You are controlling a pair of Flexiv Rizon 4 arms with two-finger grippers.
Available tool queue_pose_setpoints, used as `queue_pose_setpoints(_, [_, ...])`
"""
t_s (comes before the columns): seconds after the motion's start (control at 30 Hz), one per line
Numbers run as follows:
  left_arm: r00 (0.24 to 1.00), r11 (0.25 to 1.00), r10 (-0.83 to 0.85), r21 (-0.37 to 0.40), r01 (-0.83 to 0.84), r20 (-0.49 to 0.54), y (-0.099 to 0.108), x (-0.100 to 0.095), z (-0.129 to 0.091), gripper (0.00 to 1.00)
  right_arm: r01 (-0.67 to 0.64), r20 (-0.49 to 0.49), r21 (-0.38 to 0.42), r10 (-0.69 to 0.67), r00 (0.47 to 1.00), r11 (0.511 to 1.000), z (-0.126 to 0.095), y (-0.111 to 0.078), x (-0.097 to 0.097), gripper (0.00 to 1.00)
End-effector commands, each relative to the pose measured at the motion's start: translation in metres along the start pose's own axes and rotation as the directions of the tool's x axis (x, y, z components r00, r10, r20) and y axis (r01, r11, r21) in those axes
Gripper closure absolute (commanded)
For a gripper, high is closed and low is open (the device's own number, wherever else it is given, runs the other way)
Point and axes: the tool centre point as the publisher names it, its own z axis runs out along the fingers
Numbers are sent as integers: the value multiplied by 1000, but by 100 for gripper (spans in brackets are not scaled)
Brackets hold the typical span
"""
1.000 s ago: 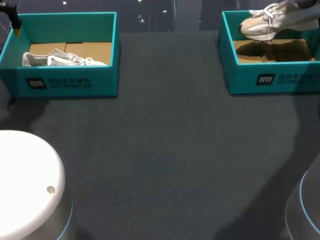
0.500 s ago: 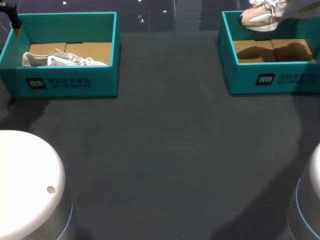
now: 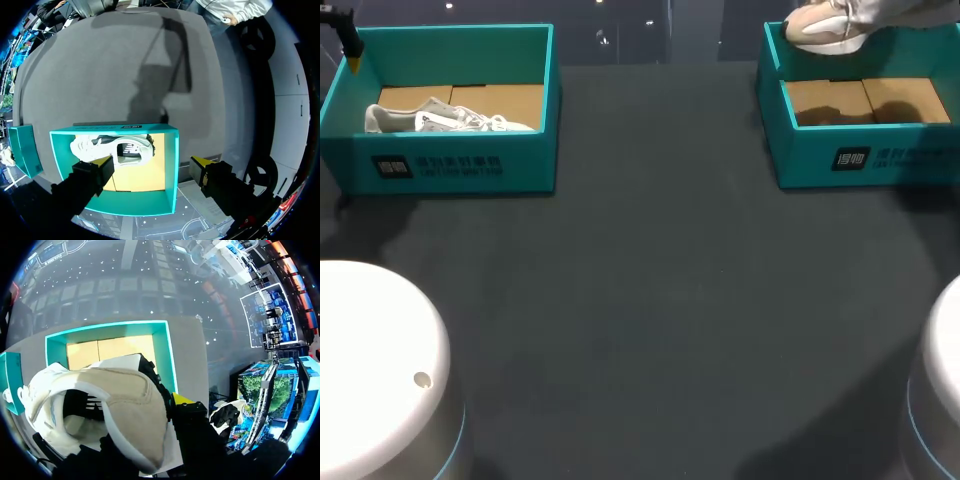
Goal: Take the shoe out of the shoebox, open the shoe tongue, remove and reinsert the insole, then place the shoe into the shoebox
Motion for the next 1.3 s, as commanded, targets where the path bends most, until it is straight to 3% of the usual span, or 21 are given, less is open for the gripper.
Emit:
queue_pose_setpoints(0.03, [1000,1000,1,0,-1,-2,0,0,-1,0,5,17,-66,-4,1000,998,-27,-46,11,100])
queue_pose_setpoints(0.33, [1000,1000,1,0,-1,-2,0,0,-1,0,17,16,-70,-16,1000,997,-50,-118,35,100])
queue_pose_setpoints(0.73, [1000,1000,1,0,-1,-2,0,0,-1,0,-7,14,-126,9,1000,992,-61,-210,62,100])
queue_pose_setpoints(0.97, [1000,1000,1,0,-1,-2,0,0,-1,0,-14,20,-132,16,1000,991,-63,-252,78,100])
queue_pose_setpoints(1.3, [1000,1000,1,0,-1,-2,0,0,-1,0,-14,7,-123,15,1000,992,-64,-295,119,100])
